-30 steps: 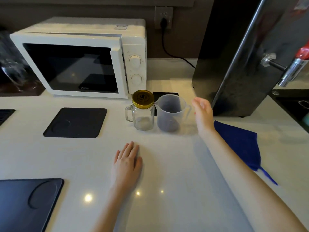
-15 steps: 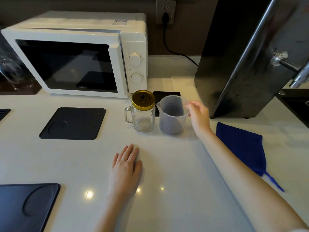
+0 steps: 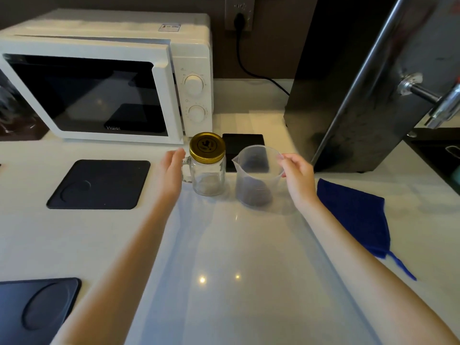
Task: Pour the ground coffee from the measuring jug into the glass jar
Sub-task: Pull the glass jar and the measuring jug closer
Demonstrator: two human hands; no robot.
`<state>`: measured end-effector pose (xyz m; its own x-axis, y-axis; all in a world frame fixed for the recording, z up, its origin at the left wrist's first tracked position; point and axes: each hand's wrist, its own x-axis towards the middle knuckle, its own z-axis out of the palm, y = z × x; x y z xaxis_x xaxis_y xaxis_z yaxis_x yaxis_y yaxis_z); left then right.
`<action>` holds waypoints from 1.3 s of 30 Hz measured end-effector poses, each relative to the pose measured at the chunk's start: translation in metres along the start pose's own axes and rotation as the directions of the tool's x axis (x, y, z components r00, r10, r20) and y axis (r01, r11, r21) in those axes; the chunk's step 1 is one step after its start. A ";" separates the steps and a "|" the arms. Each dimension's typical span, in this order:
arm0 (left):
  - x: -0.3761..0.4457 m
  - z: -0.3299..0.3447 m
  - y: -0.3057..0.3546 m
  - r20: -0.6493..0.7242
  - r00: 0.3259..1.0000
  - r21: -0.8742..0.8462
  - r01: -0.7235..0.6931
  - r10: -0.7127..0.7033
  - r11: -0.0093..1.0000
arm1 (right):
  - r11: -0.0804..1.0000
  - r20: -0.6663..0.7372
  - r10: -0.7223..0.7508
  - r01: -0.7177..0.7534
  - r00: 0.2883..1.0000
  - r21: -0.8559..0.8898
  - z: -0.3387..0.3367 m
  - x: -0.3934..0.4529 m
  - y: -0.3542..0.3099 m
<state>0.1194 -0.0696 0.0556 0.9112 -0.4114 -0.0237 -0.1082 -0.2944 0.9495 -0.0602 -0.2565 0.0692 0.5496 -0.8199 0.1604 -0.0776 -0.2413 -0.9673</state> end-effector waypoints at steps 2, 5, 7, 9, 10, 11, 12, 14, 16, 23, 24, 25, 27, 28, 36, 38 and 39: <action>0.009 0.007 0.001 0.055 0.995 -0.104 0.086 -0.080 0.991 | 1.000 -0.005 0.003 -0.003 1.000 0.017 0.001 0.001 0.000; 0.011 0.009 0.001 0.121 0.987 -0.183 0.130 -0.108 0.974 | 1.000 -0.006 0.013 -0.013 1.000 0.029 0.002 0.001 0.000; 0.009 0.008 0.003 0.149 0.980 -0.253 0.170 -0.135 0.952 | 0.999 -0.012 0.024 -0.024 1.000 0.043 0.003 0.001 0.000; 0.005 0.008 0.007 0.178 0.969 -0.331 0.224 -0.173 0.916 | 0.998 -0.022 0.039 -0.038 0.999 0.057 0.004 0.000 -0.001; 0.003 0.008 0.009 0.185 0.965 -0.358 0.241 -0.184 0.902 | 0.997 -0.027 0.046 -0.044 0.999 0.062 0.004 -0.001 -0.002; 0.000 0.007 0.010 0.188 0.964 -0.371 0.248 -0.190 0.895 | 0.997 -0.032 0.052 -0.050 0.998 0.066 0.004 -0.003 -0.003; -0.004 0.007 0.011 0.191 0.963 -0.377 0.253 -0.192 0.891 | 0.996 -0.038 0.057 -0.054 0.998 0.073 0.003 -0.005 -0.004; -0.013 0.005 0.008 0.194 0.962 -0.381 0.256 -0.194 0.889 | 0.993 -0.051 0.066 -0.060 0.997 0.104 -0.001 -0.011 -0.007; -0.024 0.001 0.005 0.188 0.962 -0.405 0.261 -0.200 0.876 | 0.988 -0.050 0.093 -0.086 0.994 0.125 -0.008 -0.020 -0.010; -0.079 -0.020 -0.014 0.257 0.960 -0.498 0.233 -0.114 0.835 | 0.992 -0.020 0.096 -0.093 0.995 0.089 -0.038 -0.069 -0.017; -0.086 -0.023 -0.016 0.247 0.963 -0.518 0.225 -0.108 0.825 | 0.993 -0.015 0.090 -0.089 0.996 0.084 -0.040 -0.077 -0.016; -0.092 -0.026 -0.020 0.241 0.964 -0.526 0.224 -0.108 0.820 | 0.993 -0.013 0.085 -0.084 0.996 0.088 -0.043 -0.084 -0.015; -0.103 -0.030 -0.026 0.243 0.965 -0.539 0.218 -0.097 0.814 | 0.992 -0.012 0.078 -0.076 0.997 0.099 -0.046 -0.097 -0.012; -0.108 -0.031 -0.030 0.242 0.966 -0.544 0.210 -0.088 0.812 | 0.992 -0.008 0.076 -0.074 0.997 0.102 -0.047 -0.103 -0.010; -0.131 -0.027 -0.036 0.235 0.971 -0.512 0.172 -0.056 0.841 | 0.988 0.032 0.068 -0.072 0.997 0.137 -0.041 -0.120 -0.006; -0.134 -0.027 -0.037 0.232 0.971 -0.513 0.175 -0.060 0.840 | 0.990 0.047 0.053 -0.059 0.997 0.131 -0.040 -0.123 -0.007; -0.134 -0.027 -0.037 0.230 0.971 -0.515 0.181 -0.068 0.838 | 0.991 0.053 0.044 -0.051 0.998 0.125 -0.039 -0.123 -0.007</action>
<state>0.0115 0.0195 0.0320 0.8004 -0.5778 -0.1595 0.2789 0.1234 0.9524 -0.1601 -0.1740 0.0640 0.5890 -0.8011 0.1069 -0.0010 -0.1329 -0.9911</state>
